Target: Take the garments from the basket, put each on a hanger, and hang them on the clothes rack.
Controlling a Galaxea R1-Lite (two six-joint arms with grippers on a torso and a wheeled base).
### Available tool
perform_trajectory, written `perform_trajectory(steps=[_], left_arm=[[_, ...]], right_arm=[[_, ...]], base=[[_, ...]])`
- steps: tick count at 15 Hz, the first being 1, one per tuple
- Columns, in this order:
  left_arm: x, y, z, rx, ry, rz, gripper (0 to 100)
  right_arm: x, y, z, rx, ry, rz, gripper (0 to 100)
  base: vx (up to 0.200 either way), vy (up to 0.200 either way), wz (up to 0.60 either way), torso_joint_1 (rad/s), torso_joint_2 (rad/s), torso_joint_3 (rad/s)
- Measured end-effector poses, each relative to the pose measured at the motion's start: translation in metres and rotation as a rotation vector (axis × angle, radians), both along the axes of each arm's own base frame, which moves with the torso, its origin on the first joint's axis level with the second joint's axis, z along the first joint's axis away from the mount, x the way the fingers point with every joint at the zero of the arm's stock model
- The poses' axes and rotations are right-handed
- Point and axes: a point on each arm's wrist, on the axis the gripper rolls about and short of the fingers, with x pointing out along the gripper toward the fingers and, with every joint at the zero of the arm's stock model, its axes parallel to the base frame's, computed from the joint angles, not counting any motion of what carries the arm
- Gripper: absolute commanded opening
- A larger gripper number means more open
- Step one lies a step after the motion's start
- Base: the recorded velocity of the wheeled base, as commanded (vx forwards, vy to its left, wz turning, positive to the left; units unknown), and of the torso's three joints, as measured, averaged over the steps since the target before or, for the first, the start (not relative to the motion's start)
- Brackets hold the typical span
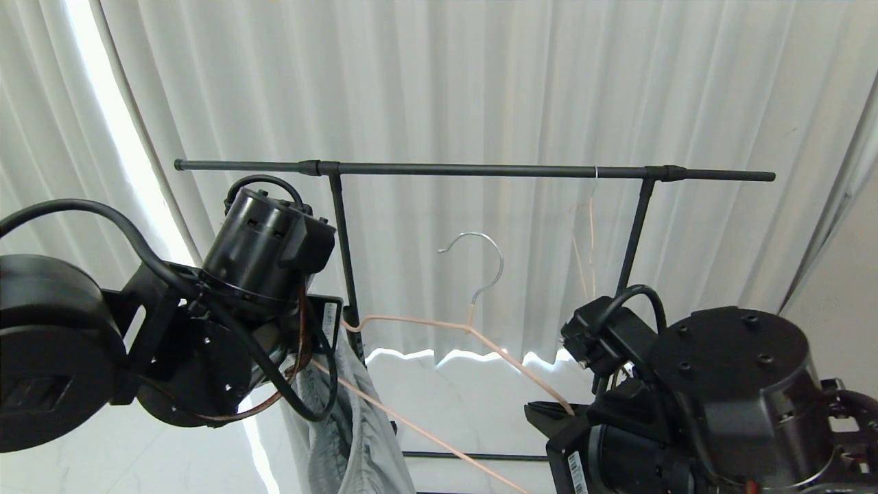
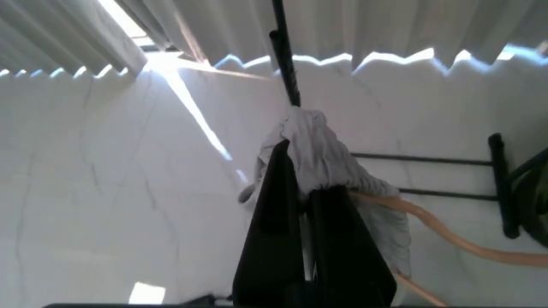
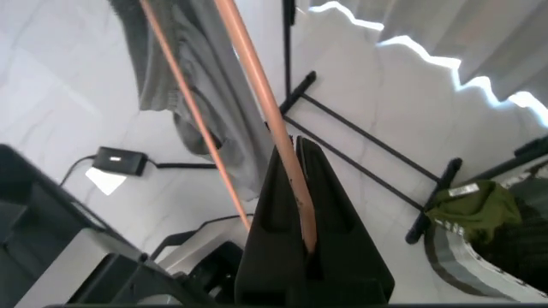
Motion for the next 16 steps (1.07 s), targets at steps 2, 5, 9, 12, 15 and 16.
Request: perform_trajectory(steps=[2,5,9,12,15,16], left_arm=[[0.004,0.004,0.002,0.023,0.032,0.022,0],[0.017,0.000,0.009,0.018,0.026,0.039,0],[0.031,-0.009,0.006,0.000,0.027,0.055,0],[0.040,-0.017,-0.001,-0.058,0.024,0.098,0],[0.045,-0.020,-0.005,-0.058,0.034,0.105,0],[0.046,-0.020,-0.006,-0.063,0.035,0.109,0]], right_arm=[[0.004,-0.001,-0.004,-0.016,0.011,-0.042,0],[0.006,-0.002,-0.006,-0.031,-0.001,-0.088,0],[0.008,0.000,-0.006,-0.051,-0.055,-0.162,0],[-0.008,0.008,0.000,-0.017,-0.061,-0.100,0],[-0.036,0.017,0.003,0.028,-0.014,0.047,0],[-0.045,0.020,0.004,0.039,0.005,0.103,0]], base=[[0.000,0.000,0.00,0.000,0.00,0.000],[0.000,0.000,0.00,0.000,0.00,0.000],[0.000,0.000,0.00,0.000,0.00,0.000],[0.000,0.000,0.00,0.000,0.00,0.000],[0.000,0.000,0.00,0.000,0.00,0.000],[0.000,0.000,0.00,0.000,0.00,0.000]])
